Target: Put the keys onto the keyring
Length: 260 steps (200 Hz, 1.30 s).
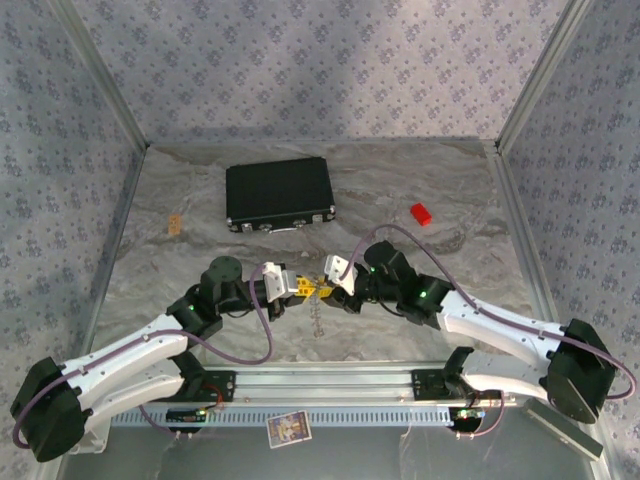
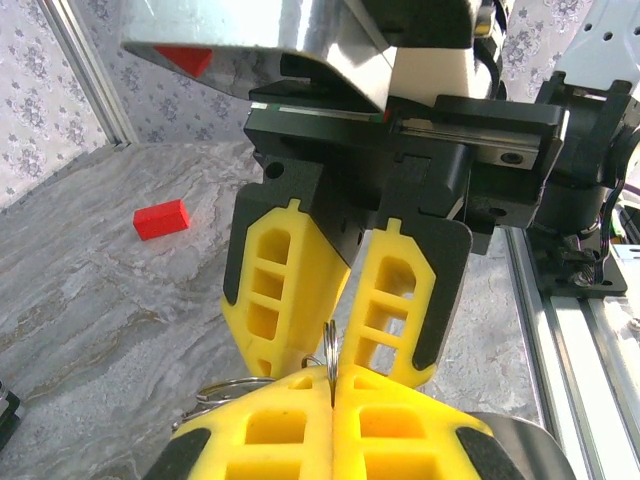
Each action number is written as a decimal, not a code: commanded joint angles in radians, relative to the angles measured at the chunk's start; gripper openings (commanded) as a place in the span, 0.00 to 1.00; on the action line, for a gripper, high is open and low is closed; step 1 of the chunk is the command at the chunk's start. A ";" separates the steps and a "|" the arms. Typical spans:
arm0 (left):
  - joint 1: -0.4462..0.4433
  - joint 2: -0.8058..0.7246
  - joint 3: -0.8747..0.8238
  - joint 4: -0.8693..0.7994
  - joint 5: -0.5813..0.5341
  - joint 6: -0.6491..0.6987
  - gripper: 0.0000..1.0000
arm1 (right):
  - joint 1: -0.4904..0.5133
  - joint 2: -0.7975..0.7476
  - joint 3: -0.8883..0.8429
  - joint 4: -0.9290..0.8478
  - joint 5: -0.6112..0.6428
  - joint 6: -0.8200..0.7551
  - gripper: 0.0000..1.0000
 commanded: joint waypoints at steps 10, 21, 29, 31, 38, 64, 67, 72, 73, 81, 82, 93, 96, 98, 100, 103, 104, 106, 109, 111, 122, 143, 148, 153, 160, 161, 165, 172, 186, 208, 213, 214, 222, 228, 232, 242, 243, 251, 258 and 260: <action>-0.006 -0.006 0.002 0.063 0.010 -0.007 0.00 | 0.005 0.008 -0.005 0.025 -0.008 0.016 0.16; -0.006 -0.006 0.003 0.063 0.010 -0.006 0.00 | 0.006 0.004 -0.004 0.023 -0.006 0.015 0.12; -0.006 -0.006 0.003 0.063 0.010 -0.005 0.00 | 0.006 -0.002 -0.003 0.020 -0.003 0.015 0.10; -0.006 -0.006 0.003 0.063 0.011 -0.005 0.00 | 0.006 -0.004 -0.003 0.018 -0.003 0.015 0.10; -0.005 -0.005 0.002 0.062 0.008 -0.005 0.00 | 0.007 -0.011 -0.003 0.013 -0.002 0.012 0.08; -0.006 -0.004 0.003 0.057 0.005 0.001 0.00 | 0.008 -0.035 0.010 -0.020 0.003 0.000 0.05; -0.004 -0.003 0.004 0.054 0.005 0.002 0.00 | 0.008 -0.038 0.012 -0.024 0.003 -0.002 0.05; -0.005 -0.002 0.005 0.052 0.005 0.004 0.00 | 0.008 -0.043 0.015 -0.033 0.003 -0.006 0.04; -0.006 -0.003 0.004 0.052 0.004 0.005 0.00 | 0.008 -0.043 0.016 -0.035 0.002 -0.006 0.04; -0.005 -0.003 0.006 0.046 0.003 0.008 0.00 | 0.009 -0.049 0.021 -0.047 0.001 -0.010 0.02; -0.005 -0.003 0.006 0.045 0.003 0.008 0.00 | 0.009 -0.049 0.022 -0.049 0.001 -0.012 0.02; -0.005 -0.001 0.008 0.035 0.002 0.013 0.00 | 0.010 -0.057 0.030 -0.063 0.001 -0.016 0.00; -0.006 -0.001 0.009 0.034 -0.001 0.014 0.00 | 0.010 -0.059 0.031 -0.066 0.000 -0.017 0.00; -0.005 -0.002 0.009 0.033 -0.001 0.014 0.00 | 0.011 -0.061 0.033 -0.068 -0.001 -0.018 0.00; -0.006 -0.001 0.009 0.031 0.000 0.016 0.00 | 0.011 -0.063 0.033 -0.069 -0.001 -0.019 0.00; -0.006 -0.001 0.009 0.030 -0.002 0.016 0.00 | 0.011 -0.065 0.035 -0.072 0.000 -0.019 0.00; -0.006 0.000 0.009 0.030 -0.002 0.017 0.00 | 0.011 -0.066 0.035 -0.071 0.000 -0.020 0.00; -0.006 -0.001 0.009 0.028 -0.002 0.017 0.00 | 0.012 -0.067 0.035 -0.073 0.000 -0.020 0.00; -0.006 -0.002 0.009 0.028 -0.003 0.018 0.00 | 0.013 -0.069 0.035 -0.074 0.000 -0.022 0.00; -0.006 -0.002 0.009 0.026 -0.004 0.018 0.00 | 0.014 -0.071 0.035 -0.075 0.001 -0.022 0.00; -0.006 -0.002 0.009 0.023 -0.005 0.019 0.00 | 0.015 -0.079 0.037 -0.083 0.010 -0.023 0.00; -0.005 -0.007 0.011 0.015 -0.010 0.023 0.00 | 0.017 -0.093 0.042 -0.096 0.037 -0.022 0.00; -0.005 -0.008 0.011 0.014 -0.011 0.024 0.00 | 0.018 -0.099 0.039 -0.095 0.043 -0.021 0.00; -0.006 -0.008 0.011 0.013 -0.011 0.026 0.00 | 0.018 -0.103 0.038 -0.095 0.049 -0.021 0.00; -0.005 -0.009 0.011 0.010 -0.013 0.027 0.00 | 0.019 -0.111 0.037 -0.093 0.056 -0.020 0.00; -0.006 -0.009 0.011 0.010 -0.013 0.027 0.00 | 0.020 -0.112 0.037 -0.092 0.056 -0.019 0.00; -0.006 -0.009 0.012 0.008 -0.014 0.027 0.00 | 0.020 -0.116 0.036 -0.091 0.059 -0.019 0.00; -0.006 -0.009 0.012 0.005 -0.016 0.028 0.00 | 0.021 -0.122 0.035 -0.090 0.063 -0.018 0.00; -0.005 -0.008 0.015 -0.001 -0.018 0.032 0.00 | 0.023 -0.130 0.035 -0.087 0.073 -0.017 0.00; -0.006 -0.005 0.019 -0.006 -0.015 0.037 0.00 | 0.027 -0.140 0.035 -0.089 0.088 -0.022 0.00; -0.005 -0.004 0.020 -0.008 -0.014 0.039 0.00 | 0.027 -0.142 0.035 -0.090 0.090 -0.024 0.00; -0.005 -0.004 0.020 -0.007 -0.013 0.039 0.00 | 0.027 -0.142 0.035 -0.090 0.090 -0.024 0.00; -0.006 -0.003 0.023 -0.010 -0.012 0.039 0.00 | 0.029 -0.142 0.035 -0.094 0.094 -0.027 0.00; -0.005 -0.003 0.023 -0.009 -0.010 0.039 0.00 | 0.029 -0.142 0.035 -0.098 0.096 -0.029 0.00; -0.006 -0.003 0.023 -0.008 -0.009 0.039 0.00 | 0.030 -0.142 0.035 -0.101 0.098 -0.032 0.00; -0.006 -0.003 0.024 -0.006 -0.007 0.039 0.00 | 0.029 -0.139 0.035 -0.109 0.102 -0.036 0.00; -0.006 -0.003 0.024 -0.006 -0.007 0.040 0.00 | 0.029 -0.139 0.035 -0.111 0.103 -0.036 0.00; -0.006 -0.003 0.025 -0.008 -0.007 0.039 0.00 | 0.030 -0.136 0.037 -0.119 0.109 -0.040 0.00; -0.006 -0.003 0.025 -0.010 -0.005 0.040 0.00 | 0.032 -0.135 0.039 -0.132 0.115 -0.044 0.00; -0.005 -0.003 0.025 -0.009 -0.006 0.041 0.00 | 0.031 -0.133 0.042 -0.135 0.118 -0.046 0.00</action>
